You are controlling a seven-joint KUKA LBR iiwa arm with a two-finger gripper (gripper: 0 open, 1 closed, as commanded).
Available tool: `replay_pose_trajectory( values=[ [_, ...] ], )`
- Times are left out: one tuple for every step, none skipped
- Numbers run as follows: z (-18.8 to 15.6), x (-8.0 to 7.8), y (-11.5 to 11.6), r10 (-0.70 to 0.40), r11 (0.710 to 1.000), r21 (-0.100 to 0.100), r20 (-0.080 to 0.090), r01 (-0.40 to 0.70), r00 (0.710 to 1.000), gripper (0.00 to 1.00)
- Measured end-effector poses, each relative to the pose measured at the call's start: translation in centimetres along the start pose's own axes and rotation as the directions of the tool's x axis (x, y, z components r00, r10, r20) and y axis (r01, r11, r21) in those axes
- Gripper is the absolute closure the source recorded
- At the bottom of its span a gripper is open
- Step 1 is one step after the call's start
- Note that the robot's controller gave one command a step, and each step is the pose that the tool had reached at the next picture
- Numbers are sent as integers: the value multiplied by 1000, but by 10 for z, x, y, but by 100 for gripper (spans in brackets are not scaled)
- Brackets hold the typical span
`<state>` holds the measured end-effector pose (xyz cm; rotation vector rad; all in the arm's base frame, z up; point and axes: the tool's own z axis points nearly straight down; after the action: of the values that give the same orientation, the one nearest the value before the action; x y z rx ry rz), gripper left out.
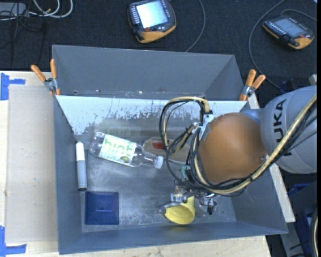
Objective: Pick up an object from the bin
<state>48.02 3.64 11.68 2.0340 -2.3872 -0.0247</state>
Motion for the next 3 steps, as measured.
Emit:
replay_pose_trajectory(
  values=[
    [20, 0, -12, 74, 997, -4, 0, -74, 997, 0],
    [36, 21, 6, -202, 979, -10, 1, 202, 979, 0],
    [35, 21, 5, -198, 980, -7, 2, 198, 980, 100]
  ],
)
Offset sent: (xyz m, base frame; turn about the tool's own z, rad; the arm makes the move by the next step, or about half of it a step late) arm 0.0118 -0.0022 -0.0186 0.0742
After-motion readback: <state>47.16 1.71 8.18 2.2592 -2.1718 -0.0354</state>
